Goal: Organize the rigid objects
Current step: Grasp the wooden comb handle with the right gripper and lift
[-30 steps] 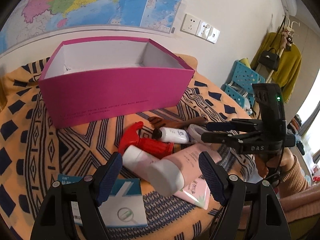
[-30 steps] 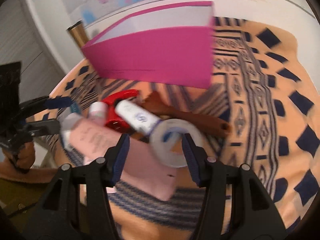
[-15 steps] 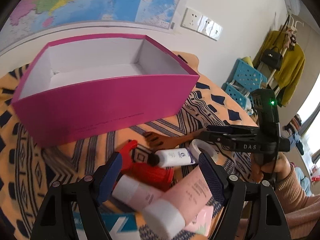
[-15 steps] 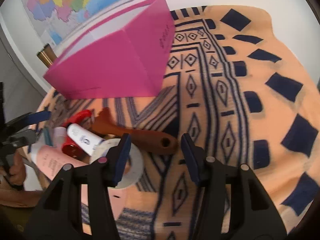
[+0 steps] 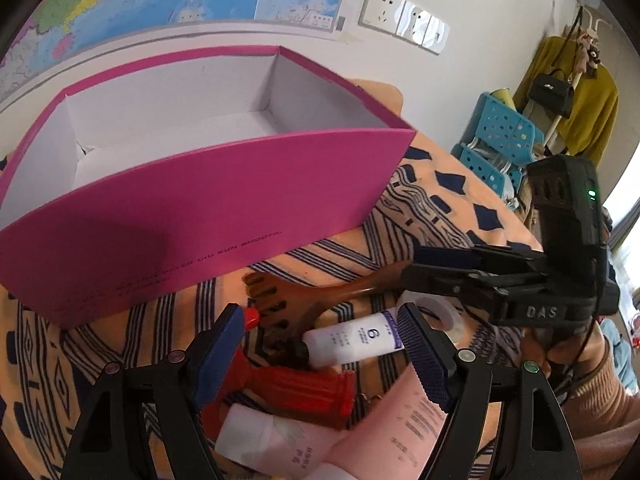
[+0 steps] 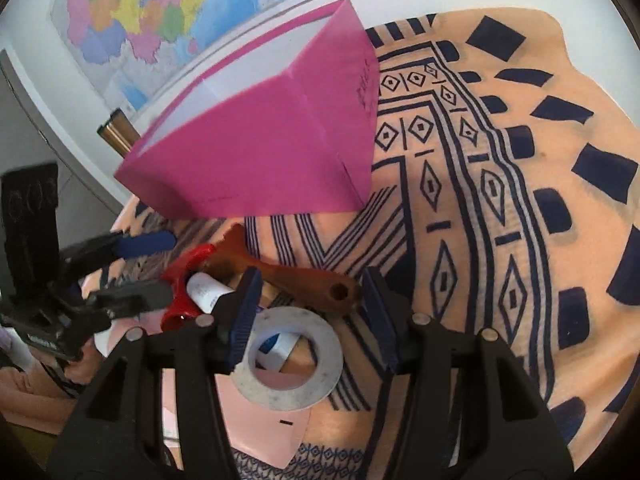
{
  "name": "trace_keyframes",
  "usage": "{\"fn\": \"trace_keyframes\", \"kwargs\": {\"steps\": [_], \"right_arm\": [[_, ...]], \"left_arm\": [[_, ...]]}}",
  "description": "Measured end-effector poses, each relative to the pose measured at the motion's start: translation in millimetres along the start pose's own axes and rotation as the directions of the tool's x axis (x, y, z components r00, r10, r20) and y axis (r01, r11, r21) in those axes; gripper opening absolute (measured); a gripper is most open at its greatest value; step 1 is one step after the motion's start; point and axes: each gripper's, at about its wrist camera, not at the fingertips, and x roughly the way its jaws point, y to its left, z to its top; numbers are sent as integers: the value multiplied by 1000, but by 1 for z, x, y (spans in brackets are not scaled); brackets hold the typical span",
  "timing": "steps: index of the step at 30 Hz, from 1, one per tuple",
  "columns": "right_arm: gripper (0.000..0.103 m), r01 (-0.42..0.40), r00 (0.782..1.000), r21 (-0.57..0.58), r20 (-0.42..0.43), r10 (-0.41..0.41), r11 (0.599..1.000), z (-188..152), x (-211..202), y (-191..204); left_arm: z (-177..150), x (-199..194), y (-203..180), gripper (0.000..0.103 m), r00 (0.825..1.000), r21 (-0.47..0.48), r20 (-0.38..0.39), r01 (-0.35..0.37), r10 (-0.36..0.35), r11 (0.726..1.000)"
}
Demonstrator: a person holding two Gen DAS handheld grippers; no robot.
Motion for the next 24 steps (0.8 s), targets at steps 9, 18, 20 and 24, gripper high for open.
{"fn": "trace_keyframes", "kwargs": {"steps": [9, 18, 20, 24], "right_arm": [[55, 106, 994, -158, -19, -110, 982, 6, 11, 22], [55, 143, 987, -183, -46, -154, 973, 2, 15, 18], [55, 114, 992, -117, -32, -118, 987, -3, 5, 8], [55, 45, 999, -52, -26, -46, 998, -12, -1, 5]], "left_arm": [[1, 6, 7, 79, 1000, -20, -10, 7, -7, 1000], [4, 6, 12, 79, 1000, -31, -7, 10, -10, 999], [5, 8, 12, 79, 1000, -29, -14, 26, -26, 999], [9, 17, 9, 78, 998, -13, -42, 50, -50, 999]]}}
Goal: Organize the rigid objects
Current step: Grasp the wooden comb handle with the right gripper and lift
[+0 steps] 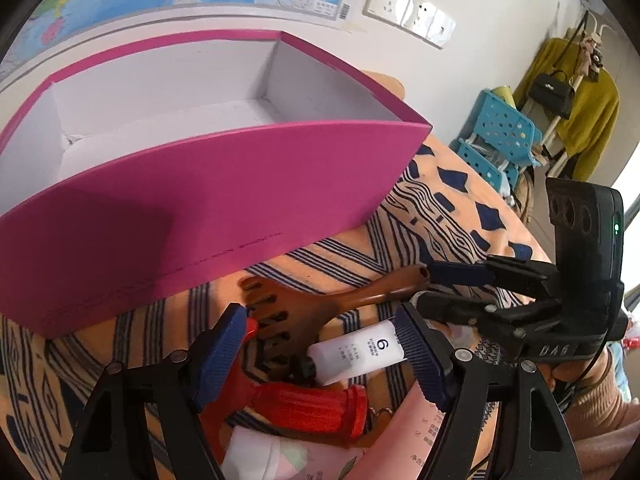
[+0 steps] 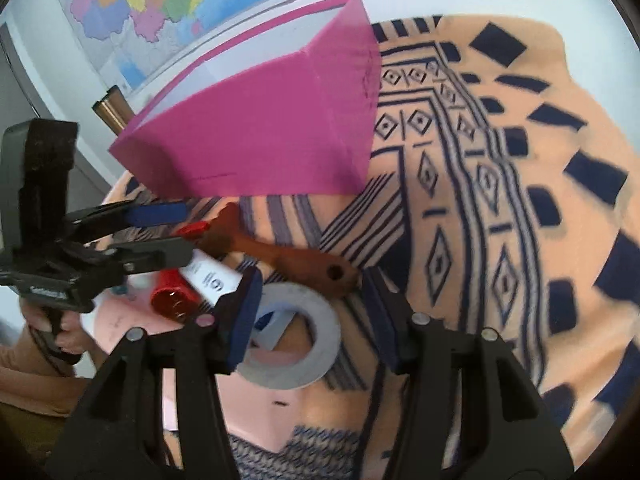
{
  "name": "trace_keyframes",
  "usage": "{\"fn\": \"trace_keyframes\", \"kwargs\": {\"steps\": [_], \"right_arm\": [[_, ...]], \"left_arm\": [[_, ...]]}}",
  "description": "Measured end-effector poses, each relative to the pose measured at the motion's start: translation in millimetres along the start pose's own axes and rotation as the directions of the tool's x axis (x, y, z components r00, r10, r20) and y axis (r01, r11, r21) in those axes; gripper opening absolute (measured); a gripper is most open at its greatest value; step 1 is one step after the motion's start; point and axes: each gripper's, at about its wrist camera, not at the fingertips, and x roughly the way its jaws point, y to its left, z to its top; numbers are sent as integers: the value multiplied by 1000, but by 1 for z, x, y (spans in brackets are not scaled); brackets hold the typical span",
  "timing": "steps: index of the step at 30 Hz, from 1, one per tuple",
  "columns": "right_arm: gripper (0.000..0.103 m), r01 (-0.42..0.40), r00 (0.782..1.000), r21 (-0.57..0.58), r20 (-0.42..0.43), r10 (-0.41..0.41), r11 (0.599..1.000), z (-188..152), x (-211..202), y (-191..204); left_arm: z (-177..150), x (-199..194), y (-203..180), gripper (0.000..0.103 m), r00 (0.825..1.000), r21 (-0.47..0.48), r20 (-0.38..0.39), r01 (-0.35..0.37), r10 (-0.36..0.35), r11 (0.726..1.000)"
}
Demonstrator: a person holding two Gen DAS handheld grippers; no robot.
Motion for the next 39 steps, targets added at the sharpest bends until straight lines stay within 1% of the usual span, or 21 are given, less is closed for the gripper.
{"fn": "trace_keyframes", "kwargs": {"steps": [2, 5, 7, 9, 13, 15, 17, 18, 19, 20, 21, 22, 23, 25, 26, 27, 30, 33, 35, 37, 39], "right_arm": [[55, 11, 1000, -6, 4, -11, 1000, -1, 4, 5], [55, -51, 998, 32, 24, 50, 998, 3, 6, 6], [55, -54, 998, 36, 37, 53, 998, 5, 6, 8], [55, -94, 994, 68, 58, 90, 993, 7, 4, 5], [56, -198, 973, 120, 144, 180, 973, 13, -7, -2], [57, -226, 962, 116, 182, 203, 967, 18, -10, 1], [58, -266, 946, 97, 219, 240, 959, 23, -11, 5], [57, -291, 938, 96, 222, 265, 952, 25, -9, 5], [56, -318, 934, 101, 205, 293, 943, 28, -2, 6], [56, -333, 933, 103, 182, 311, 937, 30, 6, 9], [56, -321, 940, 98, 158, 303, 942, 31, 15, 14], [54, -303, 947, 86, 134, 290, 949, 31, 24, 20], [52, -297, 951, 82, 121, 286, 951, 31, 29, 24], [40, -278, 957, 86, 106, 269, 957, 32, 38, 28], [36, -262, 963, 90, 97, 253, 961, 33, 42, 29], [29, -261, 963, 97, 92, 253, 960, 33, 44, 28], [26, -279, 958, 115, 97, 269, 953, 33, 45, 25], [18, -303, 950, 106, 119, 290, 947, 34, 35, 28], [18, -303, 947, 90, 136, 290, 949, 37, 25, 31], [18, -336, 935, 80, 151, 322, 939, 41, 17, 35], [18, -350, 928, 65, 159, 337, 934, 46, 9, 40]], "left_arm": [[1, 6, 4, 78, 999, -18, -24, 22, -22, 1000], [1, 6, 10, 78, 999, -34, -25, 29, -30, 999], [-1, 4, 12, 78, 999, -42, -24, 37, -38, 998], [-3, 3, 15, 78, 999, -47, -22, 40, -41, 998], [-5, 3, 19, 79, 999, -54, -25, 27, -28, 998], [-7, 4, 21, 80, 999, -56, -31, 6, -8, 998], [-8, 5, 22, 80, 999, -56, -41, -2, 0, 998], [-9, 7, 23, 80, 999, -59, -53, 3, -6, 998], [-10, 8, 22, 80, 998, -55, -57, -4, 1, 998], [-11, 8, 20, 80, 998, -43, -58, -15, 12, 999], [-11, 9, 18, 80, 998, -37, -62, -22, 20, 999], [-11, 9, 18, 80, 998, -35, -62, -25, 22, 999], [-11, 9, 18, 80, 998, -38, -63, -23, 20, 999], [-10, 8, 19, 80, 998, -46, -64, -18, 15, 999], [-10, 8, 19, 80, 998, -49, -64, -17, 14, 999], [-10, 8, 19, 80, 998, -49, -65, -18, 15, 999], [-7, 10, 18, 80, 998, -55, -67, -21, 18, 998], [-6, 9, 19, 80, 998, -71, -63, -19, 15, 997], [-6, 4, 19, 80, 999, -75, -51, -14, 10, 997], [-5, -1, 16, 80, 999, -69, -35, -6, 4, 998], [-4, -7, 13, 80, 1000, -61, -16, -4, 3, 998]]}}
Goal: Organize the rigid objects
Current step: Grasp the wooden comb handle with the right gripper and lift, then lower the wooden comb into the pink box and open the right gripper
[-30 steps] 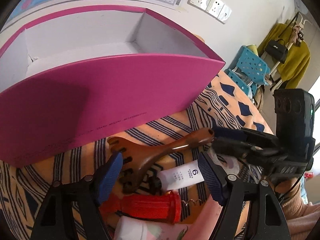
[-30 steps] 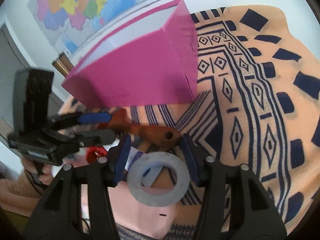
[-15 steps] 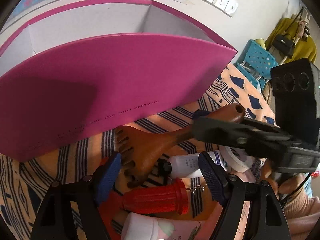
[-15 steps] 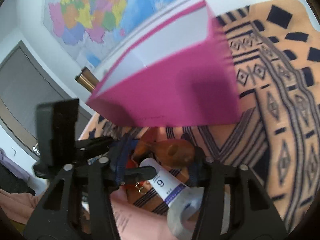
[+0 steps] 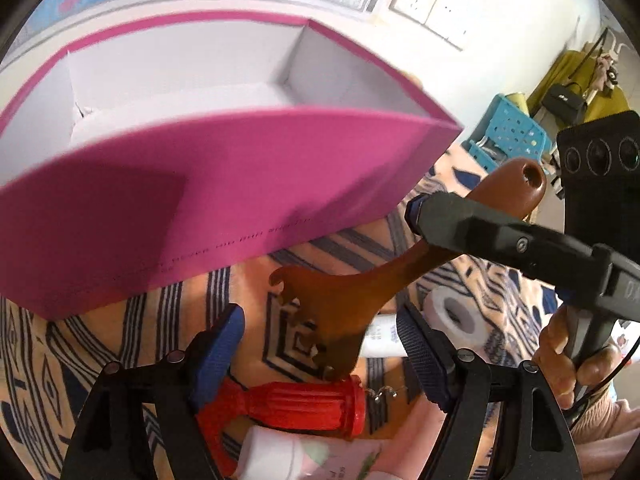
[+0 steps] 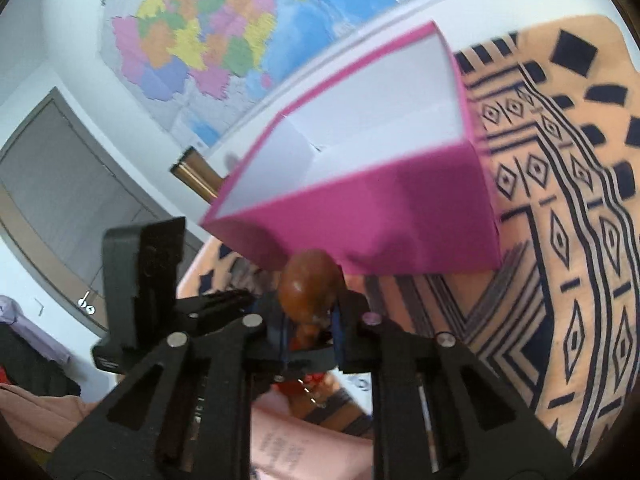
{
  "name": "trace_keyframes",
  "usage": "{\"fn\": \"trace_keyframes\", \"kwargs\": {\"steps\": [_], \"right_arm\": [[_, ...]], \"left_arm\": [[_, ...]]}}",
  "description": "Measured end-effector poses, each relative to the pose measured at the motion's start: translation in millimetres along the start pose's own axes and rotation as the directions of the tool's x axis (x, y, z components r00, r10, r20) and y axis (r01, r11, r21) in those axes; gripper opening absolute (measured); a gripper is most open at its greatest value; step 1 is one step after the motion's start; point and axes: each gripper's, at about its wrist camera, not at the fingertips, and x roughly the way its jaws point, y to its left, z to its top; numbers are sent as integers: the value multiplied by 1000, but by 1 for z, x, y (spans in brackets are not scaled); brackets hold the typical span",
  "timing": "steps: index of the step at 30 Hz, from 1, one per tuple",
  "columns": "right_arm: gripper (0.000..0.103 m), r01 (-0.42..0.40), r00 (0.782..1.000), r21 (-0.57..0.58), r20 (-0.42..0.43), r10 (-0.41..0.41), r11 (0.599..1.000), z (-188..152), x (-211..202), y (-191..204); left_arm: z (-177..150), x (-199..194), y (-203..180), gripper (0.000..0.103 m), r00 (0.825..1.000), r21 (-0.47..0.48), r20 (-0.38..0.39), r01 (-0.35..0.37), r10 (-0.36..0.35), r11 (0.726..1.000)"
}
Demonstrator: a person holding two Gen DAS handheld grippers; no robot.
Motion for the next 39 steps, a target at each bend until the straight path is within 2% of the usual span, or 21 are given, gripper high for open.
{"fn": "trace_keyframes", "kwargs": {"steps": [4, 6, 11, 13, 18, 24, 29, 35, 39], "right_arm": [[16, -68, 997, -13, 27, 69, 998, 9, -12, 14], [16, -77, 996, -45, 43, 79, 996, 15, -17, 24], [16, -117, 991, -80, 56, 121, 990, 33, -19, 43], [16, -131, 988, -88, 65, 137, 988, 41, -21, 48], [16, -154, 981, -132, 101, 168, 979, 66, -31, 62], [16, -163, 974, -145, 132, 182, 976, 98, -25, 69], [16, -129, 981, -129, 130, 146, 983, 122, -7, 56], [16, -70, 993, -121, 89, 82, 990, 141, 19, 35], [18, -34, 999, -107, 31, 37, 994, 142, 38, 19]], "left_arm": [[3, -9, -3, 80, 1000, 6, 17, 18, -18, 1000], [5, -14, -7, 79, 999, 6, 31, 40, -40, 999], [11, -41, -14, 68, 991, 14, 100, 88, -89, 996], [19, -55, -16, 62, 986, 24, 142, 82, -84, 996], [42, -88, -20, 59, 970, 50, 236, 40, -50, 998], [77, -97, -16, 55, 960, 60, 280, -16, -1, 998], [102, -77, -6, 55, 968, 46, 250, -51, 38, 998], [117, -42, 3, 55, 981, 14, 187, -58, 54, 998], [120, -17, 10, 55, 988, -6, 137, -64, 65, 998]]}}
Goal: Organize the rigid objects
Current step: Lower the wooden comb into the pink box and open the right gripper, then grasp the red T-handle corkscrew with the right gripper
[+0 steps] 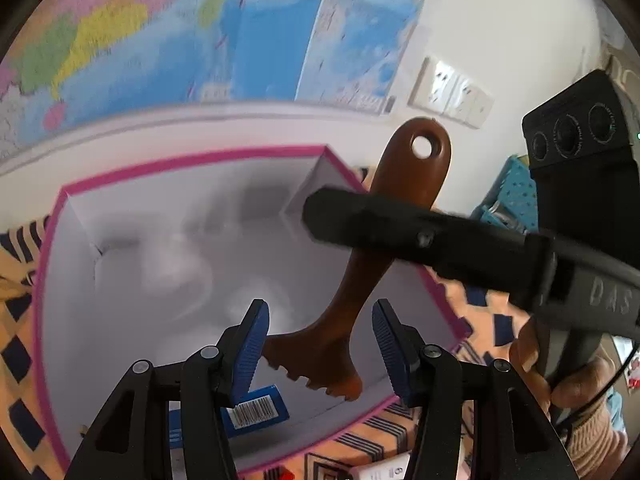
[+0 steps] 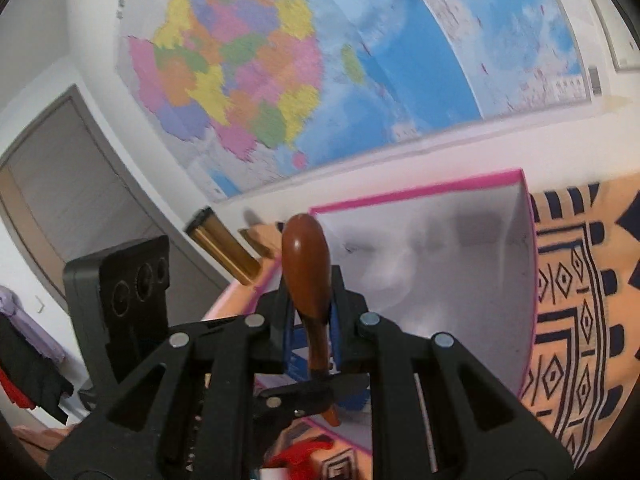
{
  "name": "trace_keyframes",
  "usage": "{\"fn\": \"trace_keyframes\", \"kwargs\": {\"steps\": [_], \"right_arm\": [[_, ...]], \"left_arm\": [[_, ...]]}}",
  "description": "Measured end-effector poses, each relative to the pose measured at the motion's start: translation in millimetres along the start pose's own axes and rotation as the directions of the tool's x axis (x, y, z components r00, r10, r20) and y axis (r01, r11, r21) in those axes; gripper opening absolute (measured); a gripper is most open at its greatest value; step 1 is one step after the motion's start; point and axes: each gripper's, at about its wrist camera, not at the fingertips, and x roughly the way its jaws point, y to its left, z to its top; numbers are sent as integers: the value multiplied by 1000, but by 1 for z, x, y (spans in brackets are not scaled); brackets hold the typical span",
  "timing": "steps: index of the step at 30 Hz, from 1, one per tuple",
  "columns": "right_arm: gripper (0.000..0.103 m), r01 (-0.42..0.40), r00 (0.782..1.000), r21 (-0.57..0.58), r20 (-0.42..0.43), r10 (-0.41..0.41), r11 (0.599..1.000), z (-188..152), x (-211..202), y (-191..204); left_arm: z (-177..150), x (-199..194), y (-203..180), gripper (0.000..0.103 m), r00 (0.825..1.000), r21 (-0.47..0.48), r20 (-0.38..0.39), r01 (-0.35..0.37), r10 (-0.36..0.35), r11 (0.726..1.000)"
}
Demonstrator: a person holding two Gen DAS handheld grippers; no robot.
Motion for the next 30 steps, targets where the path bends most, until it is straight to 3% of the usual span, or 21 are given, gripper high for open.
{"fn": "trace_keyframes", "kwargs": {"steps": [3, 5, 7, 10, 14, 17, 22, 30], "right_arm": [[23, 49, 998, 4, -51, -48, 999, -7, 12, -11], [26, 124, 990, -5, -69, -124, 992, -10, 15, -18], [39, 187, 980, -8, -71, -187, 982, -12, 14, -23], [51, 297, 953, -35, -49, -298, 954, -11, 8, -25], [54, 365, 931, -81, 22, -365, 927, -11, -11, -17], [55, 372, 928, -103, 48, -369, 923, -11, -23, -10], [55, 312, 950, -153, 29, -311, 938, -26, -37, 8], [55, 159, 982, -263, -56, -180, 952, -86, -60, 47]], "left_arm": [[-4, 11, 2, 54, 999, -13, -28, -28, 28, 1000], [-8, 13, 4, 55, 999, -18, -38, -26, 25, 1000], [-10, 12, 4, 54, 998, -16, -32, -49, 48, 999], [-13, 5, 3, 54, 999, -14, -8, -46, 46, 999], [-22, -16, -2, 56, 999, -2, 43, -31, 31, 1000], [-29, -31, -6, 58, 997, 15, 79, -19, 18, 1000], [-51, -60, -13, 65, 991, 57, 125, 32, -39, 998], [-88, -66, -1, 66, 995, 28, 87, 39, -41, 999]]}}
